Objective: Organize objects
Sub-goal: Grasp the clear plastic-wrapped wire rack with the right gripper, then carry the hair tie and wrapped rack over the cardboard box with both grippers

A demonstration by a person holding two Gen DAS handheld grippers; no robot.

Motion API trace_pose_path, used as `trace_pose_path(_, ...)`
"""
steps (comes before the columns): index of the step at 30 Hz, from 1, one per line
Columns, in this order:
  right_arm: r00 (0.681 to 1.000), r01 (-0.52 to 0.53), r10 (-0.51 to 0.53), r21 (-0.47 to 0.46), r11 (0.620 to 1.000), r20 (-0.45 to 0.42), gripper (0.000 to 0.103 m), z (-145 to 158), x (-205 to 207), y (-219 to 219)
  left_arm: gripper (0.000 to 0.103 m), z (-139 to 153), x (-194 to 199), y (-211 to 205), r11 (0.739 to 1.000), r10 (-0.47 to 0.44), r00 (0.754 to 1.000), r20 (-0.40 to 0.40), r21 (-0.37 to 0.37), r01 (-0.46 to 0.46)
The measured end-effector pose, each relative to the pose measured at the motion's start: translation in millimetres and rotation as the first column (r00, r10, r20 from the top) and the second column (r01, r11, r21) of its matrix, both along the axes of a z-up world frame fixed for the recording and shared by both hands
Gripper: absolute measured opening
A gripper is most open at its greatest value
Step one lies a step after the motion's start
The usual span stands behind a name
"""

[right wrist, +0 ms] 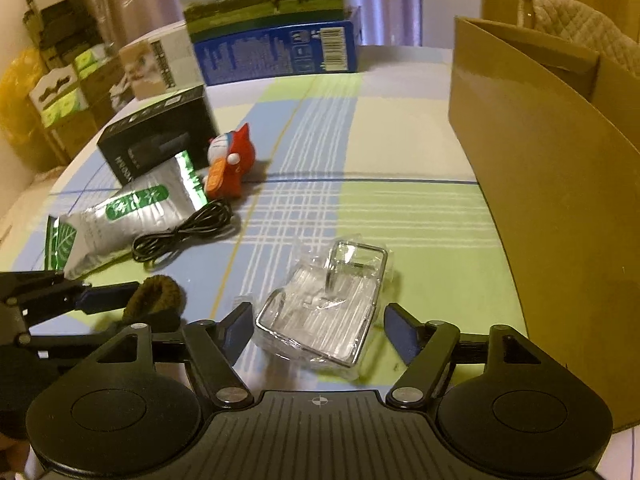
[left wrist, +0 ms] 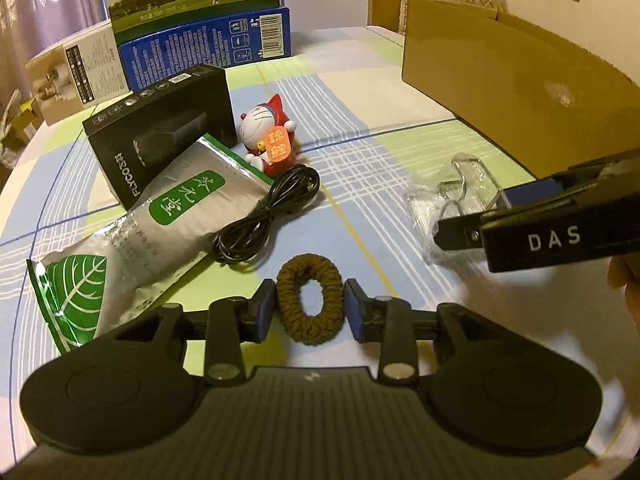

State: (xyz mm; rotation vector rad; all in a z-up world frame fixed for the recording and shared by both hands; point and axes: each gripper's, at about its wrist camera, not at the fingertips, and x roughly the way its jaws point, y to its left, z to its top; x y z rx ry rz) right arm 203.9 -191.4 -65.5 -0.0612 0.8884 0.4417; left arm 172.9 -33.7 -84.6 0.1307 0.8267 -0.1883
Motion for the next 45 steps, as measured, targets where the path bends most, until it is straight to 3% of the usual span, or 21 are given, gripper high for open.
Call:
trace_pose_path(7,1.0,0.012,-0.012,-0.004,1.0,-0.002,0.069,-1,-1,3,0.031,0,0,0,1.0,0.003,1.0,0.001,-0.003,-0.003)
trace_pose_path(10,1.0,0.011,-0.011,-0.009,1.0,0.0,0.059,-1,-2,4,0.031,0,1,1,1.0,0.01,1.0,-0.006,-0.014,-0.01)
trace_pose_path(16,1.0,0.005,-0.005,-0.024,1.0,0.012,0.058,0,-4,6,0.017,0,0,1,0.999,0.008,1.0,-0.019,-0.047,-0.009)
trace_pose_path(24,1.0,0.0,0.0,-0.012,1.0,0.022,0.058,6,-10,1,0.015,6,1,8,0.994,0.073,0.996,-0.048,-0.074,-0.076)
trace_pose_path(31,1.0,0.005,-0.005,0.014,1.0,0.018,0.058,23,-35,-11,0.015,35,-20,9,0.983,0.149,0.988,-0.041,-0.1,-0.153)
trace_pose_path(45,0.997,-0.004,-0.002,0.083,0.997,0.076,0.058,89,-101,-44,0.015,101,-92,-22,0.965,0.195,0.981,-0.015,-0.177,-0.194)
